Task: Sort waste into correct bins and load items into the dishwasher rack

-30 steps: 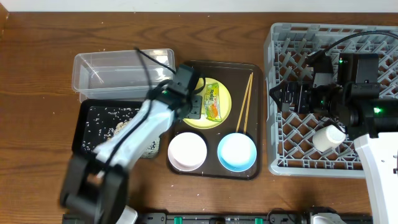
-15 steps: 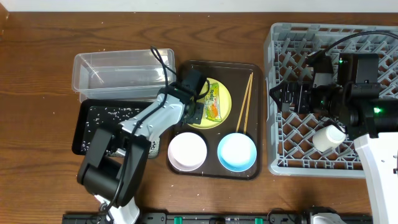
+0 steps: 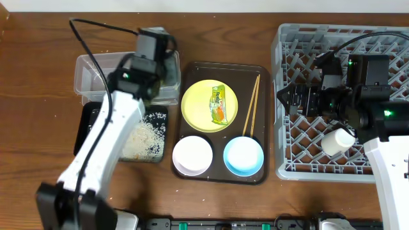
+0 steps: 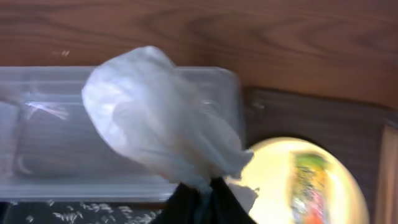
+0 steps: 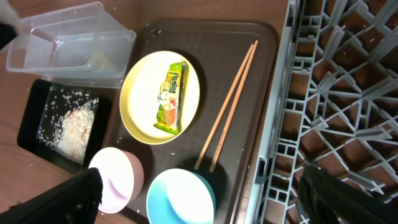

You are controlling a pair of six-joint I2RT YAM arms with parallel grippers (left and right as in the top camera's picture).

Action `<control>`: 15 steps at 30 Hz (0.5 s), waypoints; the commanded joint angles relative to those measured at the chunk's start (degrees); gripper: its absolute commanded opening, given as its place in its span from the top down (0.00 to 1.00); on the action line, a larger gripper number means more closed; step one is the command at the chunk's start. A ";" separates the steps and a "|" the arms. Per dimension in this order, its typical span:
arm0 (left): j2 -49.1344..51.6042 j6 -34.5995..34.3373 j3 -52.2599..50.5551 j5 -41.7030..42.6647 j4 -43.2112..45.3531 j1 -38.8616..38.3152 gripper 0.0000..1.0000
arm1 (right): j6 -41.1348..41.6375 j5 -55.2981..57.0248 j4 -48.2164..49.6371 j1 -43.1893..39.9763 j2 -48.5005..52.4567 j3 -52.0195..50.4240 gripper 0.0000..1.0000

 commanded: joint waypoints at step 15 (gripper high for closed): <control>8.28 2.71 -1.90 6.03 -0.61 -15.15 0.36 | -0.02 0.20 -0.35 -0.44 -0.39 0.98 0.01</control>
